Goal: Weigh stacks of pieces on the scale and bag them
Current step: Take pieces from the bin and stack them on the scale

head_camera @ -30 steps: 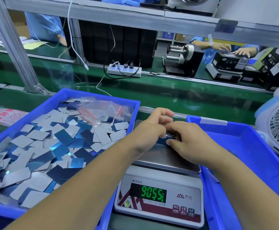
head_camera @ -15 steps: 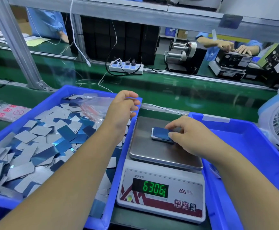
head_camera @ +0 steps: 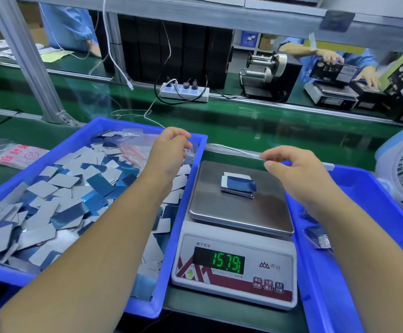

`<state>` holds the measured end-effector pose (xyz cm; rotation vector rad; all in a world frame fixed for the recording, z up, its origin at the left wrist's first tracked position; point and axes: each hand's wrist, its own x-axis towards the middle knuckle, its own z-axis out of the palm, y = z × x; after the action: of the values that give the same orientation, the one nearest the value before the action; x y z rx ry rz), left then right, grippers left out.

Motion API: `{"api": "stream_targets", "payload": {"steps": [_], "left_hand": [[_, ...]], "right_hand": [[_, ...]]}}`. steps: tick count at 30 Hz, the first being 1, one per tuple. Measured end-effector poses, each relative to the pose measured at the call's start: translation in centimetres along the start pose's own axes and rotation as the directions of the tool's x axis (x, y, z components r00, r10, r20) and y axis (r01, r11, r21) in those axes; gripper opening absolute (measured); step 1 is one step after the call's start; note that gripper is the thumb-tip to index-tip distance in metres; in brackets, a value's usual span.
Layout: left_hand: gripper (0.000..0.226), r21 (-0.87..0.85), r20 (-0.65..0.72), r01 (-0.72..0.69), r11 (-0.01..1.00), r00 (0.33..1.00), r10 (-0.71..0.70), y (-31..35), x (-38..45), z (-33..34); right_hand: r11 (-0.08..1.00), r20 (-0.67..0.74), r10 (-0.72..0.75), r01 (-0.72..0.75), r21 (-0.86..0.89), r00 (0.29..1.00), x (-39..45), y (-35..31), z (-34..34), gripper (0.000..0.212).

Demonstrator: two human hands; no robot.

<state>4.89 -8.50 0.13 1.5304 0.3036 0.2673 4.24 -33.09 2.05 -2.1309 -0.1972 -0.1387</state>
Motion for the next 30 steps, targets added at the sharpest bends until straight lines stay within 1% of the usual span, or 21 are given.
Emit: {"api": "stream_targets", "payload": {"steps": [5,9,15,21,23,25,28,30], "left_hand": [[0.021,0.03,0.004,-0.005,1.0,1.0,0.005,-0.1,0.1,-0.1],[0.02,0.072,0.011,-0.01,0.997,1.0,0.009,-0.2,0.0,-0.1],[0.017,0.222,0.047,0.025,0.975,0.998,-0.037,-0.7,0.0,0.1],[0.016,0.282,0.059,0.031,0.959,0.997,-0.05,-0.6,-0.5,0.0],[0.015,0.31,0.115,-0.012,0.951,0.993,-0.025,-0.2,-0.7,0.3],[0.015,0.383,0.224,-0.092,0.919,0.975,0.005,0.4,-1.0,0.7],[0.012,0.513,0.429,-0.227,0.828,0.903,-0.019,1.3,-1.7,1.5],[0.009,0.584,0.476,-0.285,0.76,0.879,-0.036,1.8,-1.8,1.3]], "right_hand": [[0.996,0.027,-0.022,0.024,-0.083,0.999,0.0,0.4,0.5,0.02],[0.993,0.049,-0.02,0.025,-0.117,0.999,0.2,0.9,0.5,0.016],[0.982,0.072,-0.024,0.037,-0.186,0.997,0.4,1.2,0.7,0.016],[0.975,0.098,-0.013,0.035,-0.22,0.995,0.3,1.2,0.6,0.019],[0.97,0.111,-0.018,0.045,-0.24,0.994,0.3,1.2,0.6,0.017],[0.96,0.114,-0.029,0.059,-0.274,0.993,0.3,1.2,0.8,0.015],[0.934,0.126,-0.046,0.087,-0.347,0.991,0.4,1.1,1.0,0.015],[0.92,0.144,-0.04,0.092,-0.38,0.989,0.4,1.2,1.2,0.015]]}}
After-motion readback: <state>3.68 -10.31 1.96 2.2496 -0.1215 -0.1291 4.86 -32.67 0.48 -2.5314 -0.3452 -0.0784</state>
